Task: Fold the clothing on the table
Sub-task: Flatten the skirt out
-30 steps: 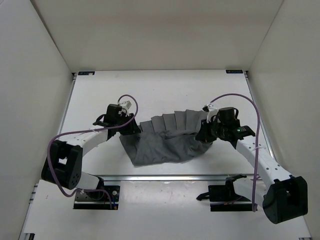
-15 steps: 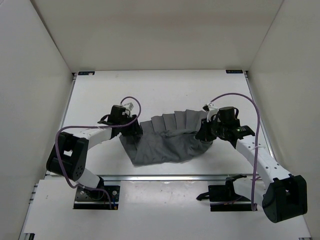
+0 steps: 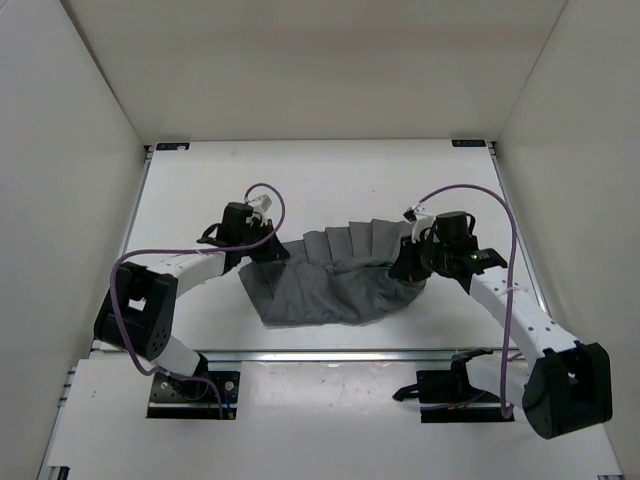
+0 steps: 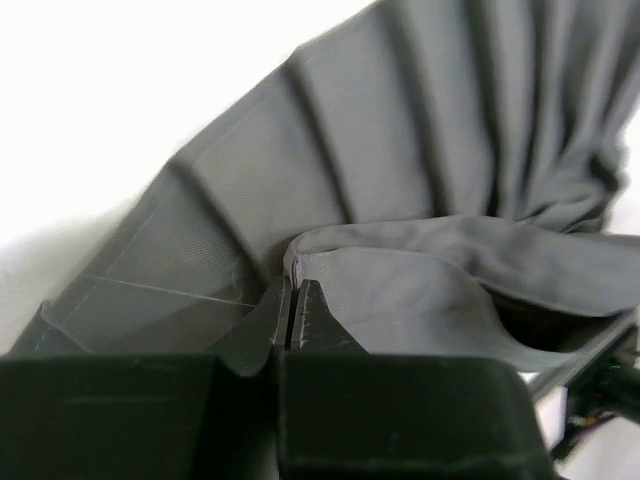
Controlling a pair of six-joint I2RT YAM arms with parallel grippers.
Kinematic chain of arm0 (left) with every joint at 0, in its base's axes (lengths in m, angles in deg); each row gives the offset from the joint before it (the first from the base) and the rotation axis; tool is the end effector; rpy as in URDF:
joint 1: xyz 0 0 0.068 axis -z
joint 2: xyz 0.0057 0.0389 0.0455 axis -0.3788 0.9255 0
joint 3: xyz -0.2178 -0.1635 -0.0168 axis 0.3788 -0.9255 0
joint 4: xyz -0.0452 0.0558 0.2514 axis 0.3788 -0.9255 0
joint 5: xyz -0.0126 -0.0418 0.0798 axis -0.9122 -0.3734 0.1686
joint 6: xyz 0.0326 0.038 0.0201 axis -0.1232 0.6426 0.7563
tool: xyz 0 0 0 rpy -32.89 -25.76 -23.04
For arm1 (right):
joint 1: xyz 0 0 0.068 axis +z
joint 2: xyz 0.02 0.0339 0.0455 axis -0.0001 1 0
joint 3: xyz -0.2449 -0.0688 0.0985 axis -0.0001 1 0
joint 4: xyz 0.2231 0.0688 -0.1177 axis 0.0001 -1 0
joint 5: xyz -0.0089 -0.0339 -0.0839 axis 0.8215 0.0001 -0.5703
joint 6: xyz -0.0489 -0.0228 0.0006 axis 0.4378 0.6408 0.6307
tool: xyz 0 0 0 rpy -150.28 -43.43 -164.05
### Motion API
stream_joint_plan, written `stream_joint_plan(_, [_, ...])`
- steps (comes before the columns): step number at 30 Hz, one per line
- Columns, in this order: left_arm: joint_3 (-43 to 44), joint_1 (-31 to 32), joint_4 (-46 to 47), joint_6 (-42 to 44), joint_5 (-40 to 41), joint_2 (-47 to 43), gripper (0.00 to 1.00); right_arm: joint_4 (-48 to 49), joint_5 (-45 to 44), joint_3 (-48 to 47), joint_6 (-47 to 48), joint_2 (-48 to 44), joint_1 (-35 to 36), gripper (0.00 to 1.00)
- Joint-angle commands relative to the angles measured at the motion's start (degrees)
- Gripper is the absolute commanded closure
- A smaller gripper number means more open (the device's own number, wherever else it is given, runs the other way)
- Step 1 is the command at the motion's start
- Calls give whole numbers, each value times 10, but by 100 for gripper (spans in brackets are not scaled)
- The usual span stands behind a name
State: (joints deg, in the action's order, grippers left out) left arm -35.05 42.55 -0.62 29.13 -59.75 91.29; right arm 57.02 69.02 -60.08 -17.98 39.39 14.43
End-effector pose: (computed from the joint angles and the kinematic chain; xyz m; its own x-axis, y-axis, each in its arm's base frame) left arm 0.2750 -0.1147 0.1668 -0.8565 -0.1452 -0.4954 0.1694 0.8274 -0.5354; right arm 0.2040 0.0705 0.2368 -0.7355 -0.1435 -0.6622 -0.5025 0.7711 0.3911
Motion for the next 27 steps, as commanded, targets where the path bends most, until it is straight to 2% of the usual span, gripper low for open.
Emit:
stream_joint_plan(1, [81,-17,23,0,-4,-32,100,41,34,-73,5,54,-13,100])
stream_joint_plan(3, [160,-35,-7,16,3,-3,100,39,35,-160,18,119,-13,100])
stream_joint_plan(5, [315,-55,-46,37,-15,53,100,11,11,-277,58,183,-13,100])
stream_joint_plan(8, [553,-77,-126,68,-2,118,100,-14,-9,-533,85,269,-27,100])
stream_joint_plan(9, [640,-84,-144,78,8,141,100,-21,3,-574,95,296,-35,100])
stream_joint_plan(10, [680,-85,-178,92,22,150,100,-37,14,-649,103,320,-49,100])
stream_joint_plan(11, [747,-87,-198,100,31,164,100,-50,19,-679,111,334,-57,100])
stream_joint_plan(13, [783,-91,-209,111,42,166,100,-62,22,-744,121,355,-71,100])
stream_joint_plan(16, [659,-84,-161,119,60,112,100,-42,34,-678,142,347,-78,100])
stream_joint_plan(19, [414,-68,-72,92,79,25,100,9,25,-533,163,318,-65,100])
stream_joint_plan(20, [378,-61,-46,84,83,13,100,22,23,-484,179,308,-55,100])
stream_joint_plan(22, [252,-53,-28,61,88,-19,100,38,19,-414,203,291,-48,100])
stream_joint_plan(23, [228,-49,-15,55,90,-26,100,42,15,-368,209,276,-37,100])
stream_joint_plan(25, [117,-45,21,24,80,-54,100,62,1,-278,215,253,-23,100])
stream_joint_plan(27, [44,-33,39,6,73,-74,100,89,-18,-212,197,217,-19,100])
